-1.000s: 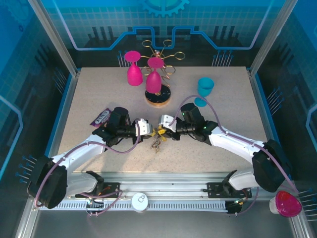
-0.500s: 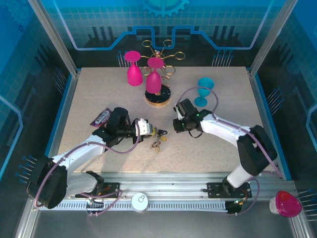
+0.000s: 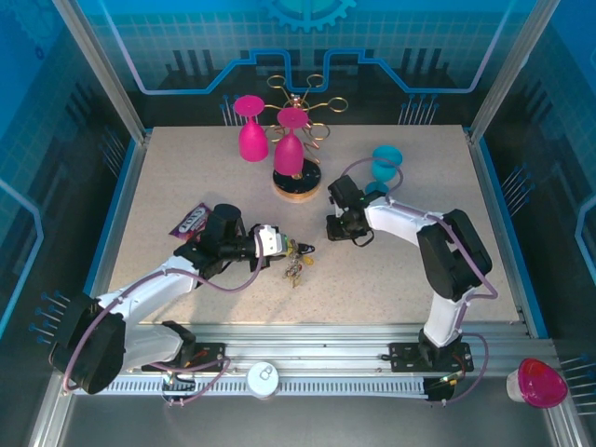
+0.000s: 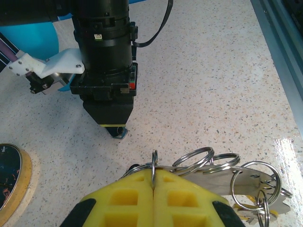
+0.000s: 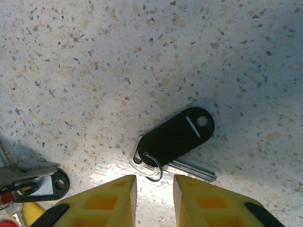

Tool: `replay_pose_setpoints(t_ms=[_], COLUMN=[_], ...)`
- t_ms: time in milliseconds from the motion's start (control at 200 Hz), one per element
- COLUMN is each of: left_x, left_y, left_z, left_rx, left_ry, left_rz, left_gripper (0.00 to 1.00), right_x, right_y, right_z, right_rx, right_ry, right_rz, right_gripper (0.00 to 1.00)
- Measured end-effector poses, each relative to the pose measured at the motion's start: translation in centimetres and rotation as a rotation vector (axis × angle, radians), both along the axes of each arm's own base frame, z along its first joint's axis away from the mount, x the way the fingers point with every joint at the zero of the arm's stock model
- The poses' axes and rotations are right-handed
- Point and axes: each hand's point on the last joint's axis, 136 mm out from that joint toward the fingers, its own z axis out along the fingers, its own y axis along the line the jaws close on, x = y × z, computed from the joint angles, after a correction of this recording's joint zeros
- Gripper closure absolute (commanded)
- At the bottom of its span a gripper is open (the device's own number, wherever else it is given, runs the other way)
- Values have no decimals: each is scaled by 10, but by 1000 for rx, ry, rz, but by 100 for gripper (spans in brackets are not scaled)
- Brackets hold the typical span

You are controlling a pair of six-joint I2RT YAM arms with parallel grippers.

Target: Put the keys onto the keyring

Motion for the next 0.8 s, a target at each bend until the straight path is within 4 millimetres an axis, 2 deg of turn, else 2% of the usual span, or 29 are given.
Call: replay_pose_setpoints(t_ms=[550,630,801], left_x=[0,0,0], left_y=[0,0,0], left_z=[0,0,0], left_rx=[0,0,0], left_ry=[-1,0,-1], left_rz=[0,0,0], left_gripper=[100,100,100], right_x=[-1,1,5], right_y=[3,4,6], right_z=[-17,-18,-18], right_rx=[-20,-21,-19], right_ry=[62,63,61], right_rz=[5,5,6], right_gripper=[73,75,86])
